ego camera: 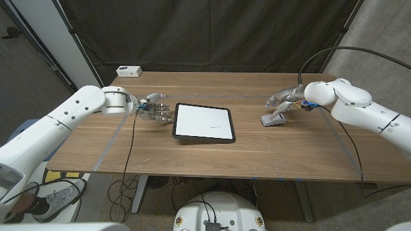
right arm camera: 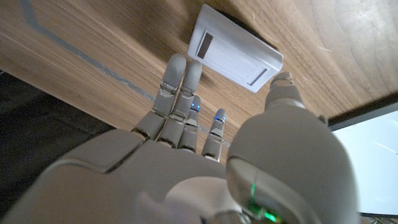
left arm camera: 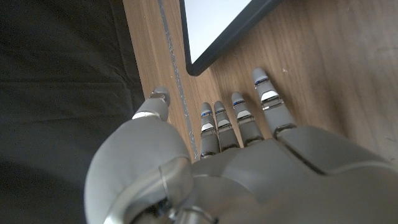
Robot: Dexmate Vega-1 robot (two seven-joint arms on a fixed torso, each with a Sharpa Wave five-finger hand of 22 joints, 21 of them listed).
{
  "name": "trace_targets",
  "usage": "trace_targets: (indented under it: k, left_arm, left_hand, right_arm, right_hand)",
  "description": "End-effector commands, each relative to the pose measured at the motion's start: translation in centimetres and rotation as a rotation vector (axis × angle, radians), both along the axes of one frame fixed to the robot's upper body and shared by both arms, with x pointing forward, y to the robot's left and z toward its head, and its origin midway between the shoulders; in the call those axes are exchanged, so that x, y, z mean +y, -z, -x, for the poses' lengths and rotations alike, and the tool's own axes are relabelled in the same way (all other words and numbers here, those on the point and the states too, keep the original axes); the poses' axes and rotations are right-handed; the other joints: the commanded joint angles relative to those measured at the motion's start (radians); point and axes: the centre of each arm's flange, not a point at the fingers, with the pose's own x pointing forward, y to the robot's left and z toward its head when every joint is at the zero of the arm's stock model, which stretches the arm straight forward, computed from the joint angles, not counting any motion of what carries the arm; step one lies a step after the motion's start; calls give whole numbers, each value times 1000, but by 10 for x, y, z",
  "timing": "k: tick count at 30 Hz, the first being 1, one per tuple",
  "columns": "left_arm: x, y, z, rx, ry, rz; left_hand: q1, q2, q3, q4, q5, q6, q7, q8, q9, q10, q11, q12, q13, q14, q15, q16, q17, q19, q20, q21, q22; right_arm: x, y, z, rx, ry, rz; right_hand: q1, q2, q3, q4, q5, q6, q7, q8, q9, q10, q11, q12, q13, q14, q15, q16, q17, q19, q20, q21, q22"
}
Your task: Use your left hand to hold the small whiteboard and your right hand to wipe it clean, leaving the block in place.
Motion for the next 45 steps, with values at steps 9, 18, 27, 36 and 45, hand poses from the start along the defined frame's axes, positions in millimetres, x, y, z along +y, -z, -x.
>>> trace_targets:
  k: [9,18,27,36,45]
  left_arm:
    - [-12,-4,-1,-184,-38,-150]
    - [-14,-5,4,-275,-71,-296]
    - [-8,-1,7,-346,-86,-311]
    - [1,2,4,-379,-48,-316]
    - [15,-1,-2,-454,-24,-346]
  left_hand:
    - [-34,21,1,22,3,-16,-3,8,1,-8,6,9,3,-34,-2,3,3,-42,1,-6,2]
    - [-80,57,-2,53,3,-23,8,9,1,-9,17,13,3,-44,4,10,5,-65,-1,2,3]
    - [-105,68,-5,70,3,-29,12,8,0,-16,18,12,2,-54,6,9,5,-71,0,4,3]
    - [-131,66,-8,77,4,-57,6,2,-2,-47,18,5,2,-87,8,2,2,-92,0,3,2]
    - [-160,61,-10,77,4,-99,-10,0,-4,-103,18,1,1,-158,15,-2,1,-164,0,-6,1]
  right_arm:
    - [-14,-14,7,-33,-1,-131]
    - [-15,-14,7,-28,-13,-168]
    - [-17,-17,7,-37,-22,-265]
    - [-27,-23,9,-65,-16,-416]
    - [-34,-18,10,-118,-28,-623]
  right_hand:
    - [-56,-6,-6,20,11,-22,4,10,-6,-42,33,6,-5,-52,-130,-85,-73,-26,-32,-66,-5]
    - [-95,-9,-9,31,11,-31,10,14,-13,-73,45,19,-10,-148,-75,-186,-129,-45,-16,-128,-5]
    - [-118,-5,-6,37,10,-43,25,15,-19,-102,50,30,-13,-223,-38,-262,-158,-78,14,-179,-5]
    - [-139,-4,-8,43,6,-54,35,13,-22,-118,55,33,-17,-259,-18,-303,-173,-75,8,-205,-7]
    - [-159,1,-7,48,-2,-56,45,16,-28,-120,59,43,-26,-304,20,-359,-199,-113,39,-259,-9]
